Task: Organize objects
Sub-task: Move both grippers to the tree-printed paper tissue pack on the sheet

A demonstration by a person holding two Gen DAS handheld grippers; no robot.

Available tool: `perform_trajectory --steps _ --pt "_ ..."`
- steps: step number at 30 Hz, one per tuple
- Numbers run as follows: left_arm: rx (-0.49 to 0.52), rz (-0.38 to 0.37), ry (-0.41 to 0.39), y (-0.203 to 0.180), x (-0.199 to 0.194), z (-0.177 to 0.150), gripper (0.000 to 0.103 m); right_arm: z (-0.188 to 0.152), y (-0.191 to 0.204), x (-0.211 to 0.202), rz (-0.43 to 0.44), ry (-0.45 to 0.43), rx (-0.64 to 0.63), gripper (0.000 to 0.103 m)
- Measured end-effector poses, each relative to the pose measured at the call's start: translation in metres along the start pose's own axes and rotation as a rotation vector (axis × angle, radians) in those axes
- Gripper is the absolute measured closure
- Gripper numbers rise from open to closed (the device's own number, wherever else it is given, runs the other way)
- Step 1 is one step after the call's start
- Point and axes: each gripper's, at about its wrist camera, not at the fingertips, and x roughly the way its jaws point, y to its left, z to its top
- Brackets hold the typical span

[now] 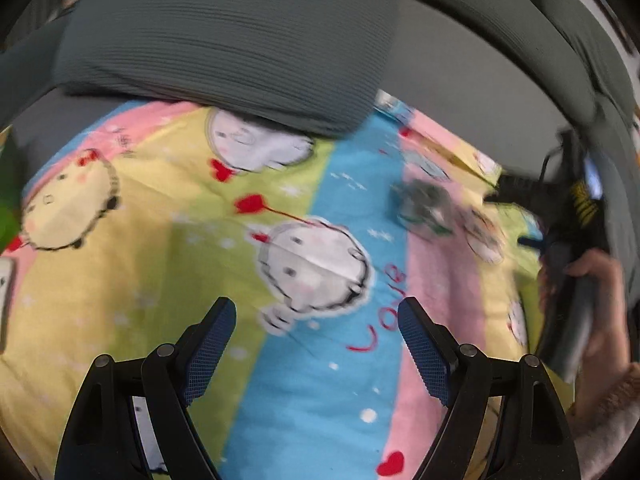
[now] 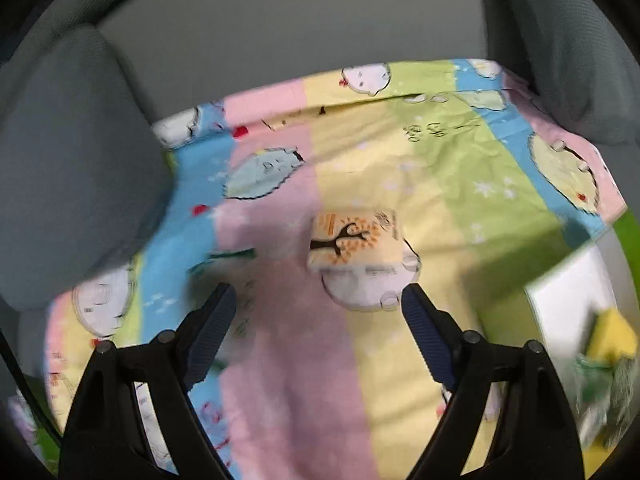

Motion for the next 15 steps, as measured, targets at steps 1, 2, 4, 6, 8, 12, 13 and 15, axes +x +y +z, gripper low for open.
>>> perform_trajectory --steps 1,2,4,6,8,12,13,15 --pt "-0.003 -0.001 -0.003 0.003 -0.002 0.002 0.019 0.005 -0.001 0.012 -0.022 0.02 -0.002 0.019" --pt "-0.006 -0.007 -0.004 0.006 -0.002 0.005 0.019 0.009 -0.001 0.022 -0.043 0.034 -0.001 0.021" --pt "-0.019 -0.017 0.007 0.013 -0.001 0.008 0.019 0.018 -0.008 0.036 -0.068 0.042 0.014 0.022" --pt "-0.032 -0.018 0.013 0.017 0.0 0.011 0.019 0.026 -0.012 0.049 -0.071 0.055 0.035 0.022" --pt "-0.048 -0.023 0.008 0.019 0.0 0.014 0.019 0.031 -0.013 0.06 -0.108 0.066 0.02 0.021" --pt "-0.044 -0.041 0.002 0.019 0.001 0.019 0.019 0.03 -0.012 0.076 -0.123 0.095 -0.03 0.028" --pt "-0.05 -0.04 0.0 0.019 0.002 0.02 0.019 0.028 -0.015 0.079 -0.11 0.104 -0.02 0.029" --pt "-0.055 -0.047 0.003 0.019 0.003 0.02 0.019 0.025 -0.021 0.077 -0.087 0.089 -0.008 0.03"
